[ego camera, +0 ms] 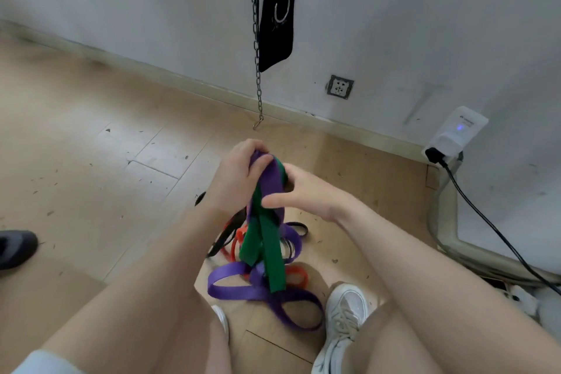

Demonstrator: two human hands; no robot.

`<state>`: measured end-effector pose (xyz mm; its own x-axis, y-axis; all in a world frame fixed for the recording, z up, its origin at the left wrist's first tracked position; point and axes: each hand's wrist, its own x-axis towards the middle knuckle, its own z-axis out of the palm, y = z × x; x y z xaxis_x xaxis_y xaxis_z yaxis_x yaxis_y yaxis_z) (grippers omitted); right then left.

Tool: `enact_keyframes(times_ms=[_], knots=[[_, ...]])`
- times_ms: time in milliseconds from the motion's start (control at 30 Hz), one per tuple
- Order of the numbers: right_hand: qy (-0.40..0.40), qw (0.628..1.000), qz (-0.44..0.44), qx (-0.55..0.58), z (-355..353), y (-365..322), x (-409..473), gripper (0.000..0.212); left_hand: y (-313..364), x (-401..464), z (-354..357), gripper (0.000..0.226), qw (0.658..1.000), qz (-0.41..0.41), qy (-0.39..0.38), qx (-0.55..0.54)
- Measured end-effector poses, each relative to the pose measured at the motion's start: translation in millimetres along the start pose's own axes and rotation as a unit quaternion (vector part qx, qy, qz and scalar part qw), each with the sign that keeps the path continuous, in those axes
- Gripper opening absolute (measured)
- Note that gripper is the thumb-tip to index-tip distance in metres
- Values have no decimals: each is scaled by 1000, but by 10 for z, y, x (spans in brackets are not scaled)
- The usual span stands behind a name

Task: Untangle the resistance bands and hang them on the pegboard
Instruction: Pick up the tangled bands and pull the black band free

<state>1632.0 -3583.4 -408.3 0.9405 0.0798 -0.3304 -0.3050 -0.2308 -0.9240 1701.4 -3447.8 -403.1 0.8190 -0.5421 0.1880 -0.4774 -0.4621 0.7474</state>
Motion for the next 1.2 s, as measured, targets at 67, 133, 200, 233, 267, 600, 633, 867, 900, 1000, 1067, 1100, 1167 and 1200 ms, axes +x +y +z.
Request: enact_keyframes(times_ms=[67, 133, 200, 233, 267, 600, 633, 867, 900, 1000, 1067, 1100, 1167, 1200], knots=[[64, 997, -14, -32, 68, 3, -11, 28, -35, -9, 10, 15, 999, -24, -28, 3], [91, 993, -22, -77, 63, -20, -35, 18, -118, -1, -21, 20, 997, -41, -61, 4], [90, 990, -10, -105, 18, -40, -73, 10, -177, -13, -41, 24, 995, -20, -93, 23], [82, 992, -5, -101, -15, -38, -93, 8, -192, -17, -34, 26, 994, -12, -104, 26], [69, 994, -2, -83, -52, -29, -113, 9, -198, -19, -11, 27, 993, -8, -115, 23], [214, 966, 9, -141, -410, 29, -156, 65, -26, -85, 59, 31, 951, -158, -165, -209], [295, 935, -4, -197, -426, 28, -168, 61, -10, -69, 35, 30, 942, -180, -147, -243], [312, 917, -150, -196, -269, -149, -321, 22, 329, 112, -284, 21, 967, -126, 49, -218], [294, 928, -139, -180, -242, -182, -330, 22, 410, 164, -346, 23, 970, -107, 55, -212], [187, 968, -96, -135, -130, -286, -336, 53, 657, 300, -499, 35, 977, -75, 26, -198], [178, 969, -109, -132, -26, -372, -315, 70, 848, 343, -595, 43, 970, -70, 3, -232], [195, 967, -119, -113, 19, -438, -314, 77, 951, 352, -650, 45, 965, -65, -5, -253], [203, 970, -128, -36, 51, -582, -342, 76, 1160, 343, -755, 43, 960, -48, -16, -275], [188, 973, -136, -2, 29, -644, -358, 66, 1259, 333, -813, 39, 958, -38, -13, -283]])
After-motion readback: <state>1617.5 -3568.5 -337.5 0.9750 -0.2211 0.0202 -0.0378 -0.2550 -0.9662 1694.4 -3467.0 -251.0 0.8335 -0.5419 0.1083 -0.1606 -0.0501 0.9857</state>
